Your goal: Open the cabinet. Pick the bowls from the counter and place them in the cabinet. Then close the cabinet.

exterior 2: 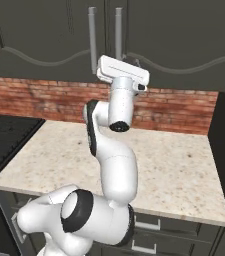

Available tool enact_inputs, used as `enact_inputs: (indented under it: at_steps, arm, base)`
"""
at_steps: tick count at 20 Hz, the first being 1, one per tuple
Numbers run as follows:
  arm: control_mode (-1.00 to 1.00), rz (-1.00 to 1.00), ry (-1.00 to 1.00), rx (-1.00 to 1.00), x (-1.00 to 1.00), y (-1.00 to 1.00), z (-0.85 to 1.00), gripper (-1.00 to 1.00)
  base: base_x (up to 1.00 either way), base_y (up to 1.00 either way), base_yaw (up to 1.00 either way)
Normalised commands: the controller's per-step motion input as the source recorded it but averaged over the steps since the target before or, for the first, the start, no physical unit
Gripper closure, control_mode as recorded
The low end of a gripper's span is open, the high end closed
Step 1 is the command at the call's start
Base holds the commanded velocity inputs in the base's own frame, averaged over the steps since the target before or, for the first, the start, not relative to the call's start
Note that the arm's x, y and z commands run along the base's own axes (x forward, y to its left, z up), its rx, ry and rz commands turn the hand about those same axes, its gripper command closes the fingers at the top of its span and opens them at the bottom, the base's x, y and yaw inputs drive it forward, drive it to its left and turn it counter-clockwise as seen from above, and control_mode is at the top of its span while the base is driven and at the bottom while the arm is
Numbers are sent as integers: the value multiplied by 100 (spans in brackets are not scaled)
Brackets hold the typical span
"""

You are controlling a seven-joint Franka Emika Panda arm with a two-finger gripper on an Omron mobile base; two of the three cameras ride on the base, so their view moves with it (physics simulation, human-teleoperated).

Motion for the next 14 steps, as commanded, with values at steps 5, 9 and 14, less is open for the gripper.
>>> enact_inputs:
  at_steps: [5,9,14]
  arm:
    - [-100,1,30,-1,100,60,25,-100]
    - [-100,0,38,-2,100,62,2,-100]
    - [-100,-9,33,-2,100,57,-30,-100]
  base:
    - [0,0,0]
    - [0,0,0]
    - [0,0,0]
